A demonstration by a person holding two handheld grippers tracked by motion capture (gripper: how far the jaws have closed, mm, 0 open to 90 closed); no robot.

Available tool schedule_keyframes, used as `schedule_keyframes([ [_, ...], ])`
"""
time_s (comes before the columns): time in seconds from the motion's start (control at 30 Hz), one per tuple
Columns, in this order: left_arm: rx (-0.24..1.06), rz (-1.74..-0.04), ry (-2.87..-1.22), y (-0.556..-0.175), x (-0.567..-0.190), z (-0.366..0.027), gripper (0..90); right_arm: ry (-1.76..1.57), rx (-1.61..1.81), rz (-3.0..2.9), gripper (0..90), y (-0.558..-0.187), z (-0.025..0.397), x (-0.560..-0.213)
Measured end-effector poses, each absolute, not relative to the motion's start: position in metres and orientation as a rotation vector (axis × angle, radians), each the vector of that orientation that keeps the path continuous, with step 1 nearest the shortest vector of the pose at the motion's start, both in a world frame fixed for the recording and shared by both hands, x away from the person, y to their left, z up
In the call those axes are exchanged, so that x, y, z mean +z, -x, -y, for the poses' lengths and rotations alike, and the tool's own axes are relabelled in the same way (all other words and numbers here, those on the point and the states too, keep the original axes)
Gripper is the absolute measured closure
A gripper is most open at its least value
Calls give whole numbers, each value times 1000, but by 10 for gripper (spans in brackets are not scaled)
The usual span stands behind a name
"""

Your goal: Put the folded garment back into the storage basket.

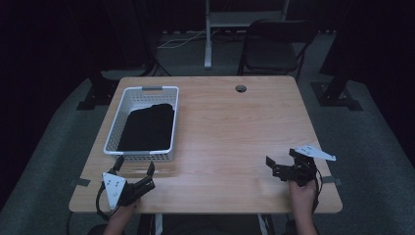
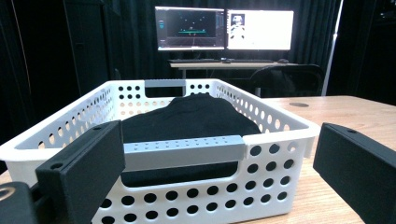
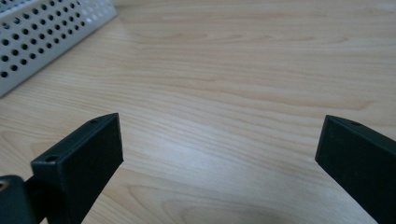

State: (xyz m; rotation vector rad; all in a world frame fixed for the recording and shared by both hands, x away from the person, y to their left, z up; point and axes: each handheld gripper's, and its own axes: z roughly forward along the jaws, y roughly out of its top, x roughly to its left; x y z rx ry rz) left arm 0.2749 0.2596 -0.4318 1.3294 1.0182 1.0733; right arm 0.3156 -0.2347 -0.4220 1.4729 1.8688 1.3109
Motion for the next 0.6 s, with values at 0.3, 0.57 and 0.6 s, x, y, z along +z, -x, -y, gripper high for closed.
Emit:
schedule_keyframes([
  [0.3,1073,-1018,-1328,-275,-432,-260,34,-1503,1307,-1877,9,-315,238,-429],
  [0.57,1075,-1016,-1326,-274,-432,-260,34,-1541,1300,-1877,9,-312,239,-433],
  [0.6,1075,-1016,-1326,-274,-432,-260,34,-1549,1290,-1884,9,-314,239,-434],
])
